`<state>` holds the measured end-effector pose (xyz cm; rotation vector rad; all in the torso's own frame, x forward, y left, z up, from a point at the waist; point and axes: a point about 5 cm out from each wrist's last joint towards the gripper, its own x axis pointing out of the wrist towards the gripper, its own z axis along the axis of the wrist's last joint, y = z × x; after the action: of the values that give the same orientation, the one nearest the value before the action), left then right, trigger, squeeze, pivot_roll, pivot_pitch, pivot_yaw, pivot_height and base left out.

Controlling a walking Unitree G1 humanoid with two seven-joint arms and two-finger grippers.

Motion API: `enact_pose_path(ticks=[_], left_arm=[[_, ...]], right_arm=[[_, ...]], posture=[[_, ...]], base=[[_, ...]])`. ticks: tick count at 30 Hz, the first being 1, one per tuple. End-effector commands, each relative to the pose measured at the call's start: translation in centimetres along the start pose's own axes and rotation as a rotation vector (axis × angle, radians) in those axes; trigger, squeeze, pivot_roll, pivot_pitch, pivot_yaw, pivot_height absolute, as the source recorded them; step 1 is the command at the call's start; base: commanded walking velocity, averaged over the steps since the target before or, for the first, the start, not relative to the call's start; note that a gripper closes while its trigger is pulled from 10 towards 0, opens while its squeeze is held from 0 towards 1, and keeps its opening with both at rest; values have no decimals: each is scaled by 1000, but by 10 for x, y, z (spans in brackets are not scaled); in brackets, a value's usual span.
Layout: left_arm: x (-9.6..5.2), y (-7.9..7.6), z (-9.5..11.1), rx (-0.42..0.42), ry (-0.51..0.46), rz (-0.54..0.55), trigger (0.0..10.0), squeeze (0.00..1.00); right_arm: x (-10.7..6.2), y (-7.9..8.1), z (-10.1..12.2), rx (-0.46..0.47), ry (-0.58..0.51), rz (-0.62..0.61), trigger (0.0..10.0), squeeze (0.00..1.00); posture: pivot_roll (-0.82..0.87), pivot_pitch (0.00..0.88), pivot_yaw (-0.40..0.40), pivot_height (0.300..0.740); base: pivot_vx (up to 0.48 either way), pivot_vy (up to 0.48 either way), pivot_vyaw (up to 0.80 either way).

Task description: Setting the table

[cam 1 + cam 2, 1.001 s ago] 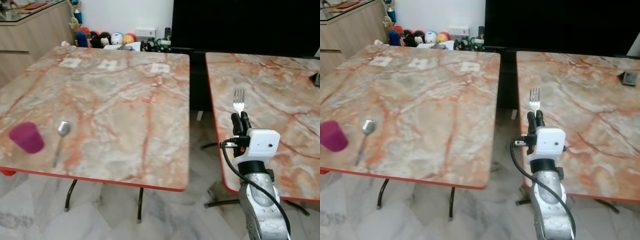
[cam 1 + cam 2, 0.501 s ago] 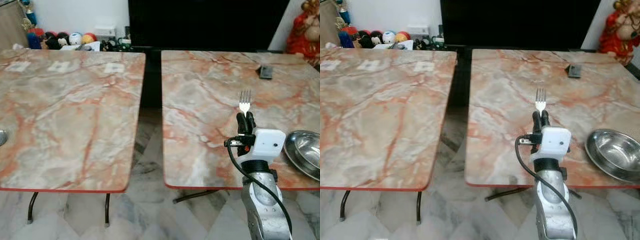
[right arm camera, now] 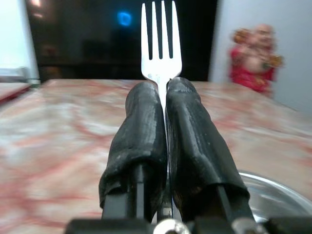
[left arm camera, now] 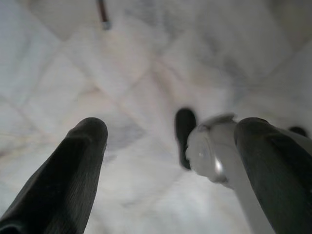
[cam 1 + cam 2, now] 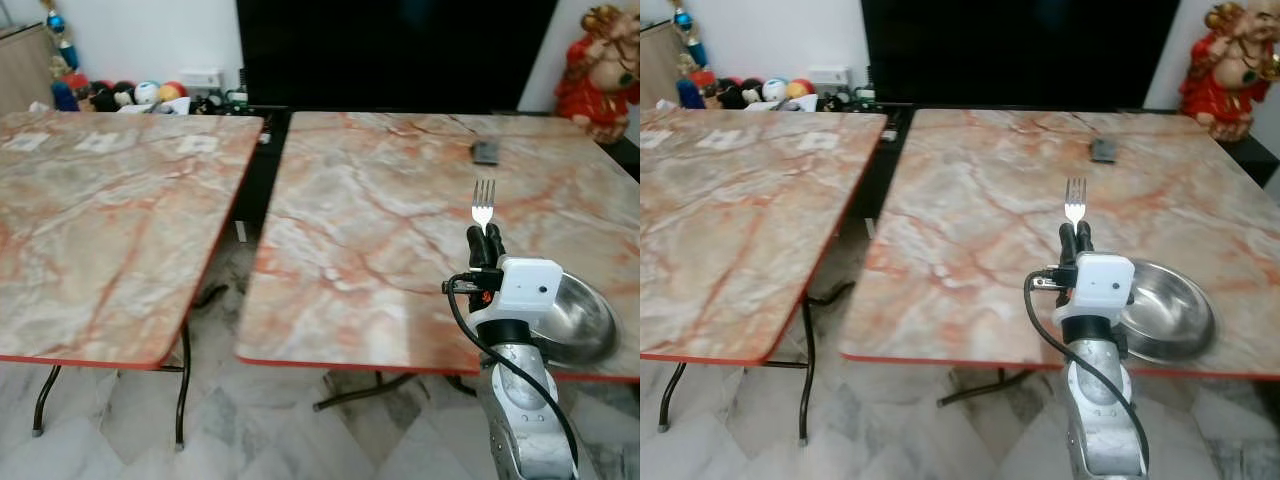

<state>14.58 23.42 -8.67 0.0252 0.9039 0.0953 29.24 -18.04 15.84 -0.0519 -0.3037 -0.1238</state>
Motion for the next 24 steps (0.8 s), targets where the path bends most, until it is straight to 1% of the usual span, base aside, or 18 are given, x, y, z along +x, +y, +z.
enact_pose_path(ticks=[1, 9, 16, 18, 24], left_arm=[[-2, 7, -4, 5, 18, 13, 10000, 0], [-1, 6, -2, 8, 12, 7, 10000, 0], [-1, 7, 1, 4, 5, 22, 10000, 0], [0, 5, 4, -7, -13, 13, 10000, 0], [1, 3, 4, -29, -14, 10, 10000, 0]], right_arm=[[3, 5, 7, 9, -32, 8, 10000, 0], [5, 3, 7, 6, -36, -4, 10000, 0], [5, -1, 6, -3, -31, -22, 10000, 0], [5, -1, 6, -2, -28, -26, 10000, 0], [6, -2, 6, -6, -28, -25, 10000, 0]], posture=[[-17, 46, 42, 740], [-20, 42, 45, 740], [-21, 62, 44, 740], [-20, 72, 40, 740], [-19, 80, 34, 740]], base=[[0, -401, 0], [0, -398, 0], [0, 0, 0], [0, 0, 0], [0, 0, 0]])
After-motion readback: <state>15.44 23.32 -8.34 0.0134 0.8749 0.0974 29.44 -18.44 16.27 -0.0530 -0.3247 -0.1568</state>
